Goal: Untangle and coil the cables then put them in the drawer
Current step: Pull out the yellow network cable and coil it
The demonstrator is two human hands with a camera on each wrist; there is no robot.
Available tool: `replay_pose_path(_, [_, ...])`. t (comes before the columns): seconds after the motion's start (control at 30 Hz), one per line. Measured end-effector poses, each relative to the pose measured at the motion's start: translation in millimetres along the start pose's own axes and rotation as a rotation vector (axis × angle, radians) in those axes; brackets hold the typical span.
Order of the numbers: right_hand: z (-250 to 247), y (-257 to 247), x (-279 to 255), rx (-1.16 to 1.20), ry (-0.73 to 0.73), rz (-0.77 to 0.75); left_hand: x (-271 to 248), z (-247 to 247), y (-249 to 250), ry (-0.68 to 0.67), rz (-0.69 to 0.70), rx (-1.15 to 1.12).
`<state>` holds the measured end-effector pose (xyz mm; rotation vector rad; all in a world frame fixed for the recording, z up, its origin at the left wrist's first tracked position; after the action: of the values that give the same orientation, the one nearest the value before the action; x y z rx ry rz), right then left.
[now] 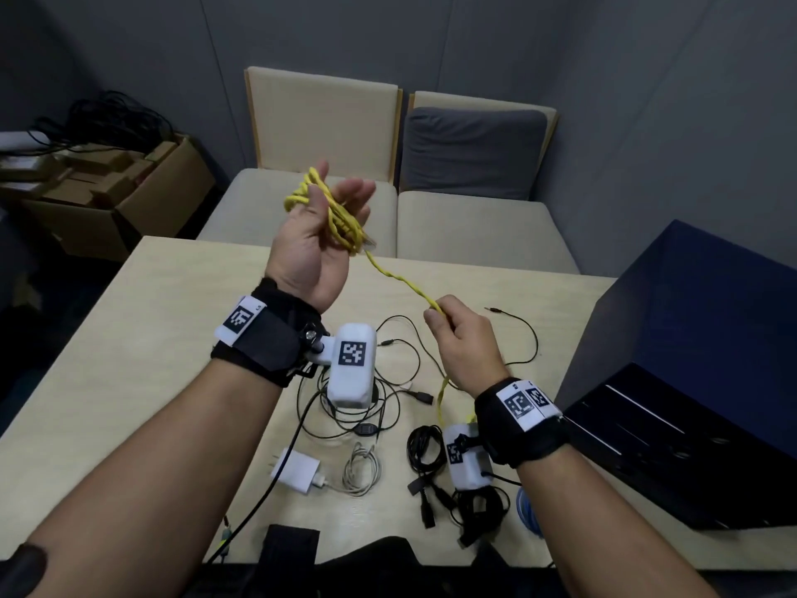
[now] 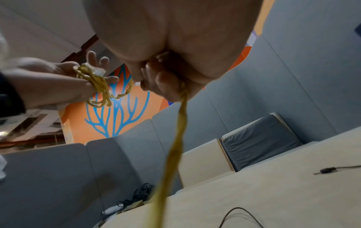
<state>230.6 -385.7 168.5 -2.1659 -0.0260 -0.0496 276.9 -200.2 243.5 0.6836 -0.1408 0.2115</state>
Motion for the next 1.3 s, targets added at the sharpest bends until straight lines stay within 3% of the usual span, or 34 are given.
replay_pose_path(0.17, [-0.3,6.4,-0.8,0.011,-0.024,0.007,6.0,-8.2,6.2,0.116,0.087,0.016])
replay_pose_path(0.33, [0.7,9.5,-3.9,0.076,-0.123,0.064,11.4,-10.8,11.1,0.136,0.123,0.067])
replay_pose_path(0.4, [-2.6,1.0,-5.3,0.056,-0.124,-0.002,15.0,-14.6,13.9,0.142,0.142,0.111])
replay_pose_path(0.53, [-22.5,-34.5,-7.7,-0.074,0.033,-0.297,20.2,-23.3,19.5,0.156,0.177,0.216])
replay_pose_path(0.6, [-32.0,-54.1,-9.5,-0.136,0.103,-0.404,20.1,-22.8,18.4,0.093,0.177,0.384])
replay_pose_path(0.73, [-48.9,-95.1,-13.9,-0.258,0.208,-0.563,13.3,-16.1,3.0,-0.164,0.156,0.879])
replay_pose_path(0.87, [-46.5,-126.1,-20.0,-0.319,0.176,-0.678,-7.5,3.2,-20.5,-0.432,0.111,1.199])
replay_pose_path(1.0, [-58.0,-132.6,-9.9,-0.275,0.213,-0.658,-33.7,10.4,-41.1,-0.561,-0.104,1.159])
replay_pose_path(1.2, [-65.0,-116.8,10.9,-0.234,0.2,-0.552,-58.1,11.6,-42.0,-0.504,-0.219,0.955])
replay_pose_path(1.3, [-64.4,-102.7,21.5,-0.247,0.157,-0.439,-71.3,21.7,-48.8,-0.588,-0.326,0.824])
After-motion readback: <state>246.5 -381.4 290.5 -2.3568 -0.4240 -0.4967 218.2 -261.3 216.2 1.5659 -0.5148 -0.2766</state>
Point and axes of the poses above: each hand's wrist, its own x-axis towards the middle knuckle, its own z-axis out of the palm, y = z × x, the point moved 9 cm from there along x, towards the middle knuckle, and after that the axes turned 9 degrees about z, right-handed, at the moved point
